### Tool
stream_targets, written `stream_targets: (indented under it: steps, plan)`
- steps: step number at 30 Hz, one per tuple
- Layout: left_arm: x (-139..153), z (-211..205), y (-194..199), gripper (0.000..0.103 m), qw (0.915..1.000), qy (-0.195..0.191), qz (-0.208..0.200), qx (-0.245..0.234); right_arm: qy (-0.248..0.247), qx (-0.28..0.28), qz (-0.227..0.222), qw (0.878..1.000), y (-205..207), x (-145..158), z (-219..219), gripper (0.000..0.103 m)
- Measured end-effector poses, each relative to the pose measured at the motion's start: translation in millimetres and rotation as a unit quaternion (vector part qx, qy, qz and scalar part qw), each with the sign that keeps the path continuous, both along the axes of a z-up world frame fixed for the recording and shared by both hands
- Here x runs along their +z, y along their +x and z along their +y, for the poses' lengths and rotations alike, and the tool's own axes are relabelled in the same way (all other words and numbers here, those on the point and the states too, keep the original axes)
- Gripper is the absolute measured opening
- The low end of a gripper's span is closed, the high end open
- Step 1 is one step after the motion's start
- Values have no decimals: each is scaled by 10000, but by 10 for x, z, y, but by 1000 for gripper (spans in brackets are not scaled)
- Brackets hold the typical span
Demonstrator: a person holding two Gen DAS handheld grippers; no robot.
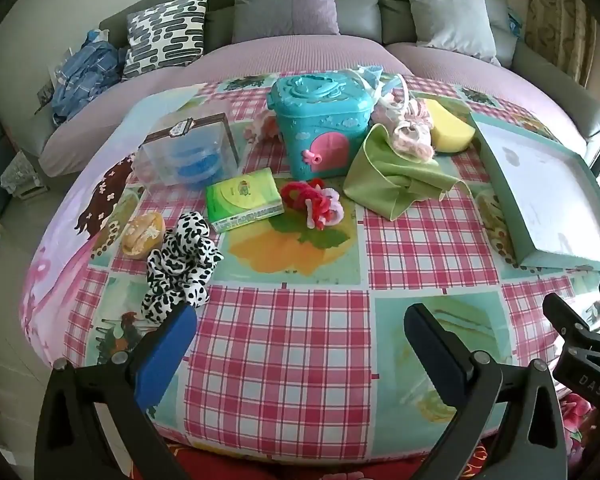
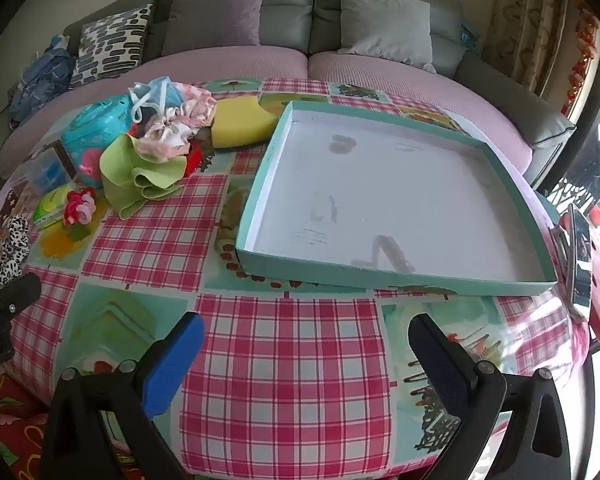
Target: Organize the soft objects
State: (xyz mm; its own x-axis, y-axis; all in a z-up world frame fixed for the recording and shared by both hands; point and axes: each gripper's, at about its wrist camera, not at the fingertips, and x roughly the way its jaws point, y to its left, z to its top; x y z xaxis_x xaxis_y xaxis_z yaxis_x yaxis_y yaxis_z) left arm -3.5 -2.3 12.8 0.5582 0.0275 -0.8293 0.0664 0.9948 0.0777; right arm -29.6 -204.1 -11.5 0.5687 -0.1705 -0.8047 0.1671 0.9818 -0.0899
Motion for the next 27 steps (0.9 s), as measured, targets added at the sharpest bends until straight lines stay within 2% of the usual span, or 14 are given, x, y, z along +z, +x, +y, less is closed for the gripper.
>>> stream_targets:
  steps: [27]
  plan:
    - [-22,31,-24,103,10000,11,-60,-3,-5,-61,32,10000,10,-5,-1,103]
